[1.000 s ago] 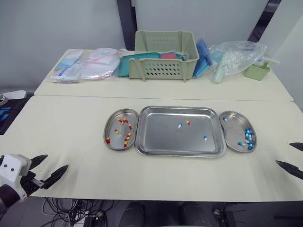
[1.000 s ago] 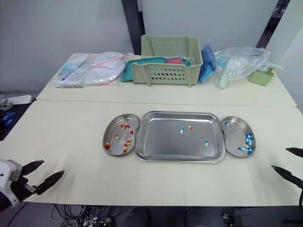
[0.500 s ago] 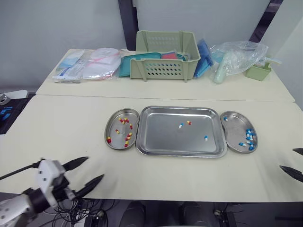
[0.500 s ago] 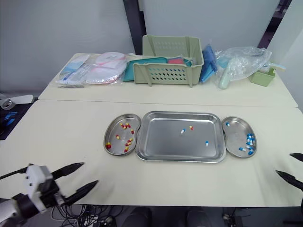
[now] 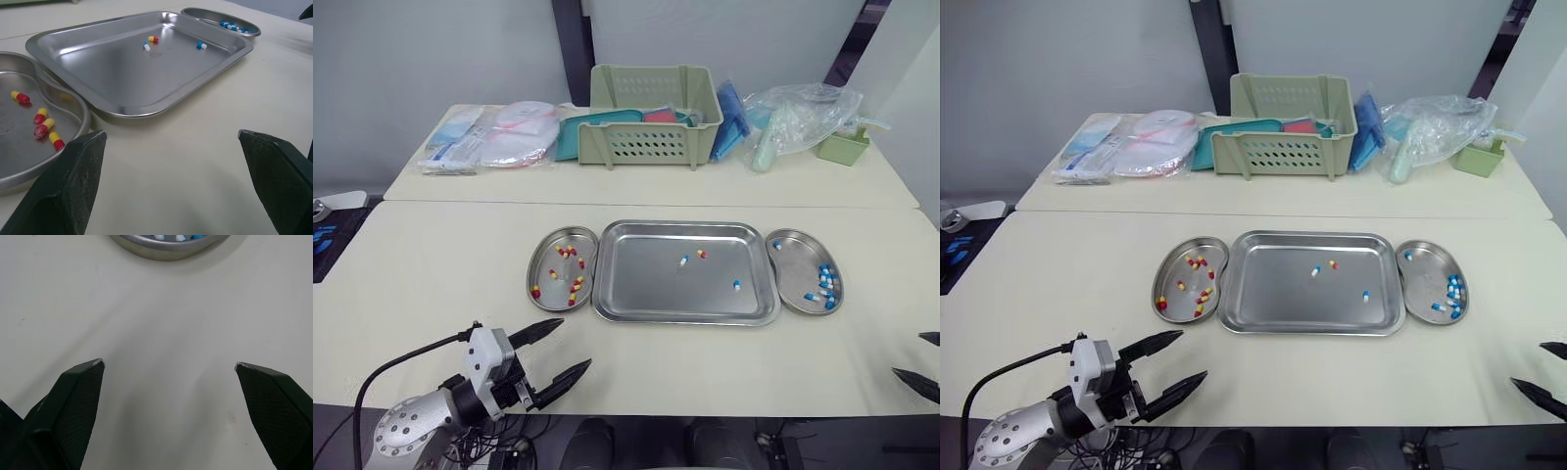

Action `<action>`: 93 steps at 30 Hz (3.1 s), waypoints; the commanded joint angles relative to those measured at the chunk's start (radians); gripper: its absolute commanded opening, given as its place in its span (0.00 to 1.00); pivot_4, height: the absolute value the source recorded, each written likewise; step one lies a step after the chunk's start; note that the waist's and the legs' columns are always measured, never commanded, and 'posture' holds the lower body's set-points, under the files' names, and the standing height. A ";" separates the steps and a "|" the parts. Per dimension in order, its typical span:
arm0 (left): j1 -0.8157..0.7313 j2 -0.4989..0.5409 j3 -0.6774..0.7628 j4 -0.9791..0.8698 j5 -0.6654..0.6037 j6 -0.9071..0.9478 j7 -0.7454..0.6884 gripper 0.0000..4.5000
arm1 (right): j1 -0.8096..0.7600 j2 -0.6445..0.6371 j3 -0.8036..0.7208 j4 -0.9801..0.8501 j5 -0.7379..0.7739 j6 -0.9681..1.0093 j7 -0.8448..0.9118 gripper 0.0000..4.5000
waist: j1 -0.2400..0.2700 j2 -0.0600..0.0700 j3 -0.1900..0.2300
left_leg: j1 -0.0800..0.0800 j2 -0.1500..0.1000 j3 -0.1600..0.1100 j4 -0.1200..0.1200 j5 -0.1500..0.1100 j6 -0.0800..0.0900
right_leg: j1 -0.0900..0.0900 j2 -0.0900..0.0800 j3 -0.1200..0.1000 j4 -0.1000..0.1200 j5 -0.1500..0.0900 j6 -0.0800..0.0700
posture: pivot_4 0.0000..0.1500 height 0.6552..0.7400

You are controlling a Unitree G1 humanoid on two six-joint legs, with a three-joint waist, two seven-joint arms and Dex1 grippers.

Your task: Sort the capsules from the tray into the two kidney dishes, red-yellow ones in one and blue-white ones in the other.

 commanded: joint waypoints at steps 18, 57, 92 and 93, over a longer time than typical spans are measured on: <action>-0.105 -0.013 -0.119 0.055 0.022 -0.087 0.008 0.99 | -0.436 0.230 0.588 -0.810 0.120 0.634 -0.580 1.00 | 0.005 0.000 0.000 | -0.002 0.000 -0.003 0.000 0.000 0.000 | -0.001 0.000 -0.002 0.000 0.000 0.000 | 1.00 1.00; -0.150 0.001 -0.155 -0.024 0.019 0.004 0.094 1.00 | -0.901 0.744 0.936 -0.281 -0.274 0.865 -0.988 0.63 | -0.012 -0.001 0.000 | -0.004 0.000 -0.004 0.000 0.000 0.000 | -0.007 0.001 -0.002 0.003 0.000 0.000 | 1.00 1.00; -0.197 0.040 -0.197 0.045 0.017 -0.112 -0.054 1.00 | -0.723 0.396 0.570 -0.795 -0.040 1.012 -0.638 0.00 | 0.003 0.000 0.002 | -0.006 0.000 -0.004 0.000 0.000 0.000 | -0.007 0.000 -0.002 0.002 0.000 0.000 | 1.00 1.00; -0.206 0.039 -0.200 0.054 0.013 -0.124 -0.071 1.00 | -0.698 0.367 0.522 -0.795 -0.023 1.016 -0.620 0.00 | 0.003 0.000 0.002 | -0.006 0.000 -0.004 0.000 0.000 0.000 | -0.007 0.000 -0.002 0.002 0.000 0.000 | 1.00 1.00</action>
